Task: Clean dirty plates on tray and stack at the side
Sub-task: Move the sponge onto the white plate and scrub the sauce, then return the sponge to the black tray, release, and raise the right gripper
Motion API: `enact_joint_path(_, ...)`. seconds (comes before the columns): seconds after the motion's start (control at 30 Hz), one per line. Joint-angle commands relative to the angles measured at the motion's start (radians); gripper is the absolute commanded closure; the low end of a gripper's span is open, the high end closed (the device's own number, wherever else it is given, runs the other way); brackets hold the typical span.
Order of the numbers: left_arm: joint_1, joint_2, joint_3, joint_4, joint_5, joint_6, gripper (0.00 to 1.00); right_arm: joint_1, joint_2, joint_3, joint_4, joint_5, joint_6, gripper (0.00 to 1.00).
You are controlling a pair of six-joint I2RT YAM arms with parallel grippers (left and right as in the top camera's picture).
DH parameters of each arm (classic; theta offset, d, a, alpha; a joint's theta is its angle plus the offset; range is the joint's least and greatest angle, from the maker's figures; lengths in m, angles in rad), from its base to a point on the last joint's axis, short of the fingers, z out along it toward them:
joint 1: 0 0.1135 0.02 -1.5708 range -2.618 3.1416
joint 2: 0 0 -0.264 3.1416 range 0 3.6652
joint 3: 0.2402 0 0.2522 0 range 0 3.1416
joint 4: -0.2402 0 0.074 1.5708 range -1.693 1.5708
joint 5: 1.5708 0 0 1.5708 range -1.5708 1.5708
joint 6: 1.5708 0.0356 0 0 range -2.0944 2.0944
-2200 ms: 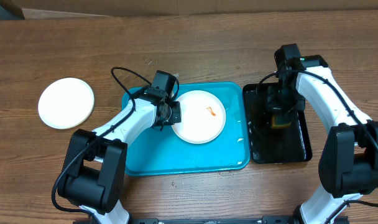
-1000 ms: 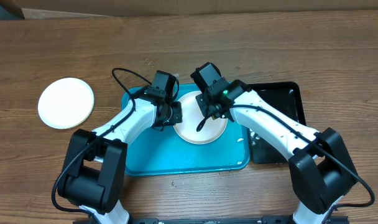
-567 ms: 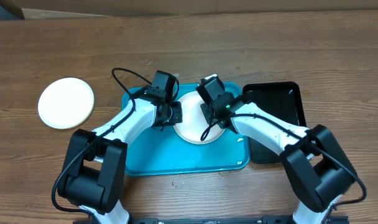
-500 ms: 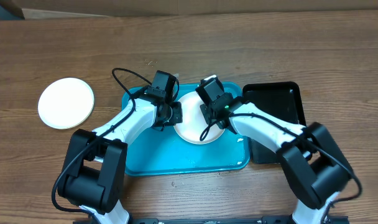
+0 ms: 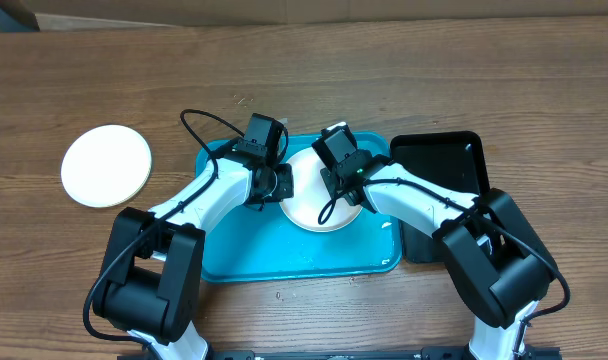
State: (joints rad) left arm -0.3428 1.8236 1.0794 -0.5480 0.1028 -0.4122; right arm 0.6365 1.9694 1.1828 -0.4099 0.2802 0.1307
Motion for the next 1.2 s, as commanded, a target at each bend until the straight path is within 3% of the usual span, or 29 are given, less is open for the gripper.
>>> enact_joint_path(0.0,0.002,0.009,-0.011,0.000,0.001,0.024,0.96,-0.003,0.051,-0.009,-0.019,-0.172,0.005,0.96)
enact_joint_path(0.17,0.002,0.009,-0.011,0.000,-0.002,0.024,0.96,-0.008,0.052,-0.010,-0.022,-0.286,0.107,0.96)
enact_joint_path(0.47,0.002,0.009,-0.011,0.001,-0.002,0.032,0.96,-0.023,0.047,0.008,0.003,-0.617,0.109,0.96)
enact_joint_path(0.73,0.002,0.009,-0.011,0.000,-0.002,0.035,0.96,-0.168,-0.055,0.179,-0.129,-0.885,0.109,0.96)
enact_joint_path(0.93,0.002,0.009,-0.011,0.000,-0.001,0.034,0.96,-0.306,-0.158,0.258,-0.384,-0.841,0.032,0.96)
enact_joint_path(1.17,0.002,0.009,-0.011,0.000,-0.001,0.034,0.95,-0.483,-0.186,0.241,-0.619,-0.437,0.018,0.96)
